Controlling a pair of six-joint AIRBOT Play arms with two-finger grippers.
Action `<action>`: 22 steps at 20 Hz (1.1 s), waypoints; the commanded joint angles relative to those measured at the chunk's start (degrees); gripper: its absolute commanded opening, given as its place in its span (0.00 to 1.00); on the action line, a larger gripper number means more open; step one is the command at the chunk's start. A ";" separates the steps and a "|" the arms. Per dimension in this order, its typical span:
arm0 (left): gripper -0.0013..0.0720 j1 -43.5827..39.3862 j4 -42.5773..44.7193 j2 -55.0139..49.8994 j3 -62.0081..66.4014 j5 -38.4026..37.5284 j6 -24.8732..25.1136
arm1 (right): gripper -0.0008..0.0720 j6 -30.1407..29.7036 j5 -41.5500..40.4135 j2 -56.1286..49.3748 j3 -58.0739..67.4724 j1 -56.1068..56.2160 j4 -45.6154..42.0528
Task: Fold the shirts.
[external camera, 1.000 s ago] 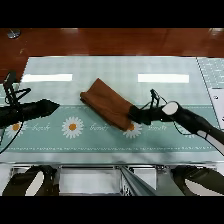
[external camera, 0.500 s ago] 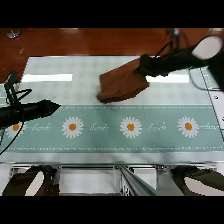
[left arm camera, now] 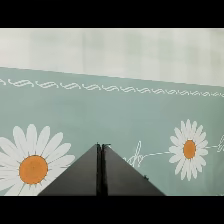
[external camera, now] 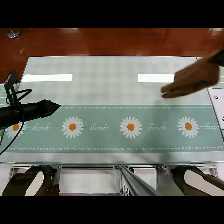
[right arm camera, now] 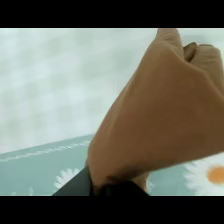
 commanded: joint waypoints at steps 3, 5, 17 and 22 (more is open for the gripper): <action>0.06 -0.04 0.02 -0.02 -0.04 0.02 0.02 | 0.04 -2.56 10.36 8.55 -9.73 -19.10 -10.16; 0.06 -0.04 0.02 -0.02 -0.04 0.00 0.02 | 0.04 -2.95 10.34 13.09 -16.61 -25.42 -19.23; 0.06 -0.17 -1.51 -6.51 9.22 2.51 0.07 | 0.55 1.66 -10.56 21.86 -30.18 -27.58 -12.15; 0.05 -8.57 0.04 -18.78 33.42 0.52 0.04 | 0.04 -5.14 -27.30 16.35 -30.21 3.02 3.54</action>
